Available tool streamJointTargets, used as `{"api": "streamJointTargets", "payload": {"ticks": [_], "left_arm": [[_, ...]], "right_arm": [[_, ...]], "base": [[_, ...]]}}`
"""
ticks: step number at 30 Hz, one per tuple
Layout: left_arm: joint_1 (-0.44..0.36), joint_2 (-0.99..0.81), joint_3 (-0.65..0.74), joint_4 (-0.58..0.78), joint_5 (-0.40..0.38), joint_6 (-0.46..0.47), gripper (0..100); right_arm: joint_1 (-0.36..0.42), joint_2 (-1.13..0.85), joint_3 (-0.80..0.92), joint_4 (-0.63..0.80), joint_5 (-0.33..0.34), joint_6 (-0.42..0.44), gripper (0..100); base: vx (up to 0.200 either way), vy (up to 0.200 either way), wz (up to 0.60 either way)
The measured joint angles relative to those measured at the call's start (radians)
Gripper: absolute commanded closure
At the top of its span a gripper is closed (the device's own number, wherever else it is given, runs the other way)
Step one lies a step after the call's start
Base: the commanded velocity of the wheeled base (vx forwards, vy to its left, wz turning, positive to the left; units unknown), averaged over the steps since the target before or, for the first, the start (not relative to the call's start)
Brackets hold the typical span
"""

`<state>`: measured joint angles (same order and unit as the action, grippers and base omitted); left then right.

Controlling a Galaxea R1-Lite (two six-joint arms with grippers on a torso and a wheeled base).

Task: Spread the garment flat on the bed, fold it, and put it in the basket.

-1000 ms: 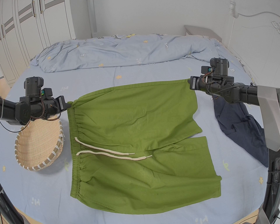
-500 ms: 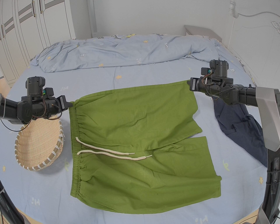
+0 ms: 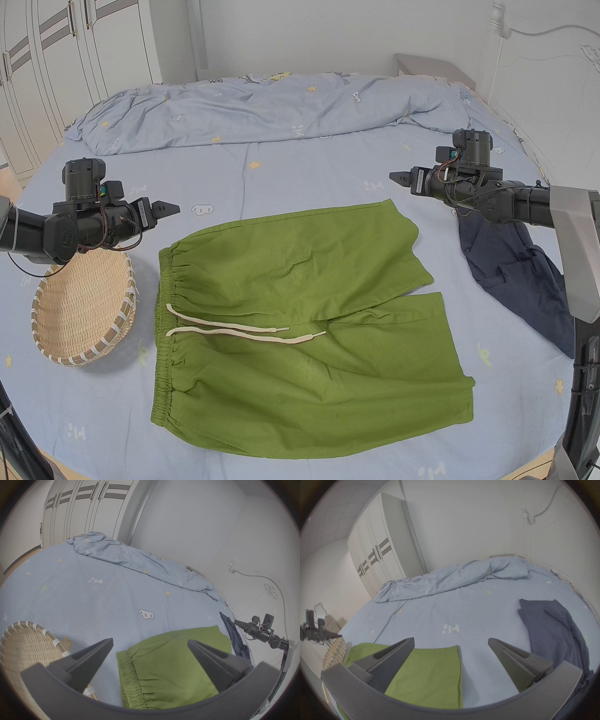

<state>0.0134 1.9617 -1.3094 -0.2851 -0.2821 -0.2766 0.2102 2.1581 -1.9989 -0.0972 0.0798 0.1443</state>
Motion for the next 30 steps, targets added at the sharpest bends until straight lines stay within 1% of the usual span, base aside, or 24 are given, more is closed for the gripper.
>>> {"api": "streamJointTargets", "payload": {"ticks": [3,6,9,14,18,24,27,30], "left_arm": [[-0.003,-0.017,0.014,-0.002,0.003,-0.002,0],[-0.005,-0.043,0.039,-0.003,0.004,-0.005,0],[-0.008,-0.075,0.074,-0.004,0.004,-0.007,0],[-0.025,-0.156,0.177,-0.004,0.004,-0.011,0],[-0.047,-0.228,0.300,-0.004,0.003,-0.013,0],[-0.093,-0.341,0.511,-0.003,0.003,-0.018,0],[-0.111,-0.380,0.552,-0.004,0.003,-0.019,0],[-0.123,-0.405,0.568,-0.004,0.003,-0.019,0]], "right_arm": [[-0.010,-0.026,0.027,0.020,-0.003,0.046,0],[-0.022,-0.070,0.103,0.037,0.013,0.096,0],[-0.037,-0.122,0.220,0.051,0.048,0.131,0],[-0.064,-0.223,0.463,0.063,0.130,0.170,0],[-0.093,-0.297,0.662,0.060,0.202,0.168,0],[-0.130,-0.384,0.903,0.049,0.313,0.139,0],[-0.142,-0.415,0.980,0.029,0.371,0.113,0],[-0.147,-0.436,1.022,0.018,0.403,0.102,0]], "base": [[0.000,0.000,0.00],[0.000,0.000,0.00],[0.000,0.000,0.00],[0.000,0.000,0.00],[0.000,0.000,0.00],[0.000,0.000,0.00],[0.000,0.000,0.00],[0.000,0.000,0.00]]}}
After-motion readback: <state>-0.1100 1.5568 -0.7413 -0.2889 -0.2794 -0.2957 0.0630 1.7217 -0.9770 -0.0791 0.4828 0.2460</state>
